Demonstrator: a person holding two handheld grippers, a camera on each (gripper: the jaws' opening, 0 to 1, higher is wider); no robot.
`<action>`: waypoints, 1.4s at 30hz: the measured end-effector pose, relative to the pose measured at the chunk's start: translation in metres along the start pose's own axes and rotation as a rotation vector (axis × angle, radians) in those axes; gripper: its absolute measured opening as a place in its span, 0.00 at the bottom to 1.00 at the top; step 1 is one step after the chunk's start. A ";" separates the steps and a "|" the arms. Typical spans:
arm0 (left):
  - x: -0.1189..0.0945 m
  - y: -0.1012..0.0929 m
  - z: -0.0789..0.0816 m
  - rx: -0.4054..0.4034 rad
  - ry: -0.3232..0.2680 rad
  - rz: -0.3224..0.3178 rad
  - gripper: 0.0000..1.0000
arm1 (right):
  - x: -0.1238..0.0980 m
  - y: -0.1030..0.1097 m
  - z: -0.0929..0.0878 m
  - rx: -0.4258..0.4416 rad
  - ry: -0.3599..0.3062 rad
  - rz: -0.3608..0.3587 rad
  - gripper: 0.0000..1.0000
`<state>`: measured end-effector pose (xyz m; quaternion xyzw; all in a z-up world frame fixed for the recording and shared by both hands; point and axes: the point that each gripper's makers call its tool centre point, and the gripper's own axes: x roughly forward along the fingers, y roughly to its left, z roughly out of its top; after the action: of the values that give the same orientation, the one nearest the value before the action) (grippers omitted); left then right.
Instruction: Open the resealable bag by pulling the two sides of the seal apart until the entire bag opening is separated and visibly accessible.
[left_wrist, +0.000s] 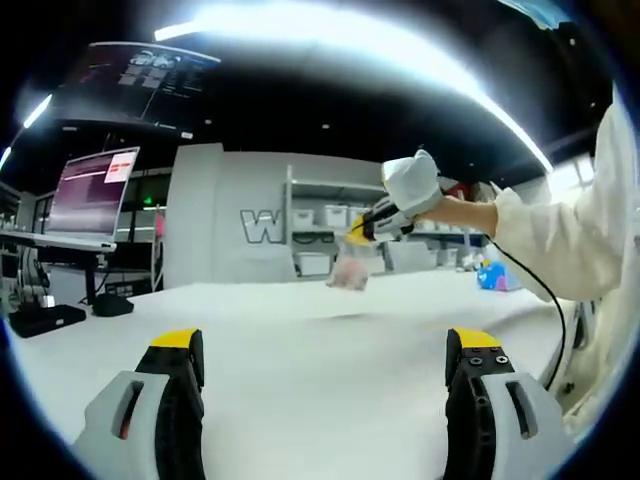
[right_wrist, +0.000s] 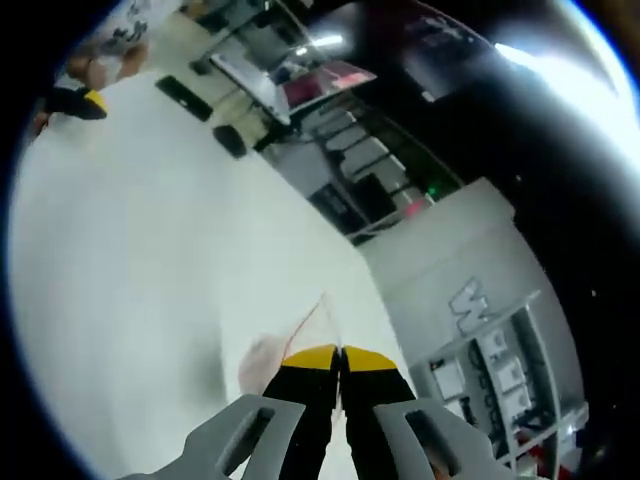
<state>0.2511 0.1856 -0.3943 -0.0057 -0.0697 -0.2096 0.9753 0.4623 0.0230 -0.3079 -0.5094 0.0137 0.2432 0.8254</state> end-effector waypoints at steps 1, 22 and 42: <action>0.000 0.000 0.000 0.000 -0.001 0.000 1.00 | 0.001 -0.001 -0.001 0.002 0.003 0.000 0.00; 0.002 0.000 -0.005 0.001 0.015 0.000 1.00 | 0.024 -0.006 -0.025 0.013 0.035 -0.014 0.00; 0.009 0.002 -0.008 -0.017 0.030 -0.001 1.00 | 0.051 -0.017 -0.037 0.065 0.026 -0.049 0.00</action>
<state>0.2615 0.1838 -0.4010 -0.0109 -0.0531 -0.2108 0.9760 0.5221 0.0052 -0.3256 -0.4857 0.0195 0.2156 0.8469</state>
